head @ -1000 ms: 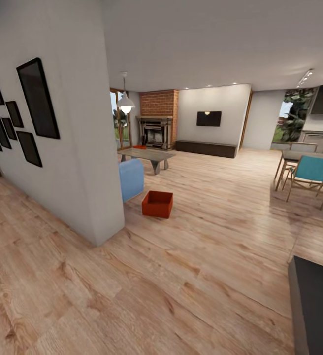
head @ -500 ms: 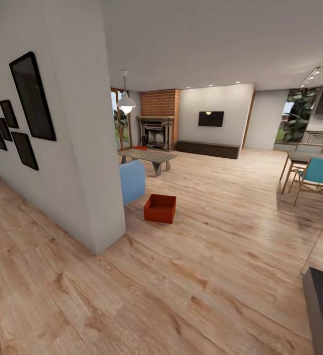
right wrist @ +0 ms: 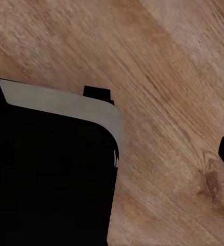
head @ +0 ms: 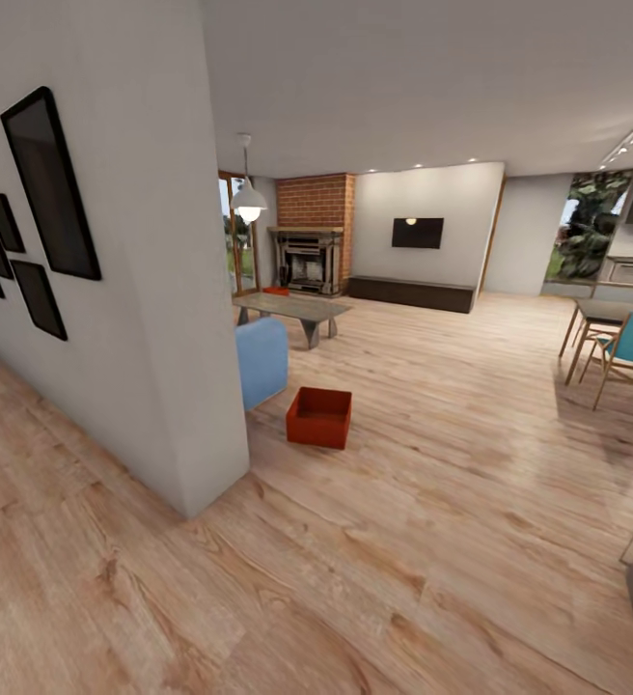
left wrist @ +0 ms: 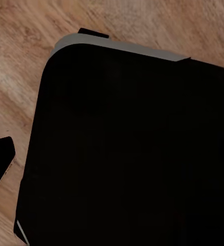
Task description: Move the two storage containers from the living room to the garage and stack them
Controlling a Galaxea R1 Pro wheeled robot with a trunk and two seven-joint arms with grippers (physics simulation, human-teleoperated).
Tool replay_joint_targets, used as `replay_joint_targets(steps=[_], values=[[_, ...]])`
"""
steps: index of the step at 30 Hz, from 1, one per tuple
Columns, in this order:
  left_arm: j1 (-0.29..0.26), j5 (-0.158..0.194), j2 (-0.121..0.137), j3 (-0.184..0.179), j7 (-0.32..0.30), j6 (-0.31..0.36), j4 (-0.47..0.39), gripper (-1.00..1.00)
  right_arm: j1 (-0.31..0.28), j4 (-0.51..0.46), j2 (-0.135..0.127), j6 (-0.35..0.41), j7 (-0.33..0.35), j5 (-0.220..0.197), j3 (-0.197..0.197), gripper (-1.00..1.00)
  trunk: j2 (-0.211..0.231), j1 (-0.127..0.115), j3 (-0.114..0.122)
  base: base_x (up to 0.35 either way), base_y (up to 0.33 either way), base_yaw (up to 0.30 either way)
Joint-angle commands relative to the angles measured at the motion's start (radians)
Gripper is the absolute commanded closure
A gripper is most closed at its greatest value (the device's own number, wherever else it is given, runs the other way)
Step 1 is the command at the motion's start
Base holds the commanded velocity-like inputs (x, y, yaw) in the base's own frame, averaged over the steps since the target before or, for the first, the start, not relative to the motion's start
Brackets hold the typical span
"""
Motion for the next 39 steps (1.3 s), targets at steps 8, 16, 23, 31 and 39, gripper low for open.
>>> replay_joint_targets(steps=[8, 16, 23, 31, 39], values=[[0.000, 0.004, 0.000, 0.000, 0.001, 0.000, -0.001, -1.00, -0.001, 0.003, 0.001, -0.004, 0.000, -0.007, 0.013, -1.00, 0.000, 0.001, -0.001, 0.322, 0.093, 0.000], [0.000, 0.003, 0.000, 0.000, 0.001, -0.002, -0.001, -1.00, -0.001, 0.003, 0.001, -0.003, 0.005, -0.002, 0.019, -1.00, 0.000, 0.001, -0.001, 0.322, 0.085, -0.156], [0.000, 0.003, 0.000, 0.000, 0.001, -0.002, -0.001, -1.00, -0.001, 0.003, 0.001, -0.002, 0.006, -0.002, 0.020, -1.00, 0.000, 0.001, -0.001, 0.322, 0.083, -0.291], [0.000, 0.003, 0.000, 0.000, 0.001, -0.002, -0.001, -1.00, -0.001, 0.003, 0.001, -0.002, 0.006, -0.002, 0.021, -1.00, 0.000, 0.001, -0.001, 0.322, 0.083, -0.296], [0.000, 0.003, 0.000, 0.000, 0.001, -0.002, -0.001, -1.00, -0.001, 0.003, -0.001, -0.002, 0.006, 0.000, 0.022, -1.00, 0.000, 0.001, -0.001, 0.322, 0.083, -0.272]])
